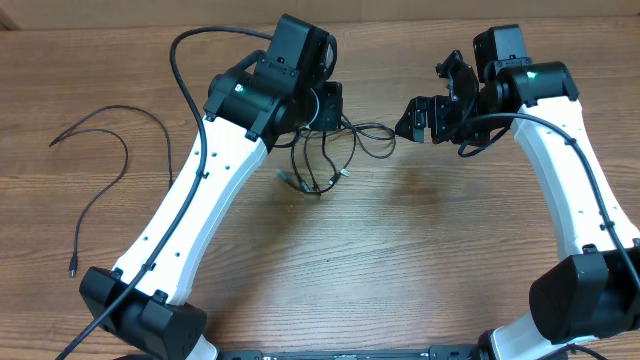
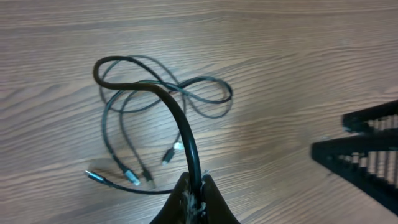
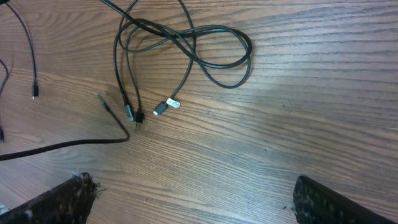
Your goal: Untangle cables
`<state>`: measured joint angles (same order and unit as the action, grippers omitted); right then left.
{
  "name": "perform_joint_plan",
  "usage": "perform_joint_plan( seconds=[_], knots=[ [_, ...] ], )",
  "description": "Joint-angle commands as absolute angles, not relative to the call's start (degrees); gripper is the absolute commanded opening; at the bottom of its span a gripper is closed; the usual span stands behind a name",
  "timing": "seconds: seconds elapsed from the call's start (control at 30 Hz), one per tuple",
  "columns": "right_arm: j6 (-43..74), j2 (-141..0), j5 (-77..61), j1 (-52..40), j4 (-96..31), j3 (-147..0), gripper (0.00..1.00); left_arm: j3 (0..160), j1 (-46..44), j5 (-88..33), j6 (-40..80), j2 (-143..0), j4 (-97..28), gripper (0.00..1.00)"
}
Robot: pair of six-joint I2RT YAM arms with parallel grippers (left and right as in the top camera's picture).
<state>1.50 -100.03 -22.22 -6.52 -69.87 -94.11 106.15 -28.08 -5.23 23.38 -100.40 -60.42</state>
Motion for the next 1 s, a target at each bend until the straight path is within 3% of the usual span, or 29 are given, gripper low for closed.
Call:
perform_joint_plan(
  seconds=[0.0,0.7,0.97],
  knots=[
    [1.48,-99.79,-22.04,-6.68,-69.65,-93.97,1.0,107.61,-27.66,-2.79,21.82,-100.4,-61.47,0.04],
    [1.48,-99.79,-22.04,-6.68,-69.65,-93.97,1.0,107.35,-27.68,-2.37,21.82,-100.99,-63.18,0.04],
    [1.5,-99.79,-22.04,-6.68,-69.65,-93.97,1.0,107.28,-27.88,-2.92,21.82,-100.99,-70.0,0.07]
  ],
)
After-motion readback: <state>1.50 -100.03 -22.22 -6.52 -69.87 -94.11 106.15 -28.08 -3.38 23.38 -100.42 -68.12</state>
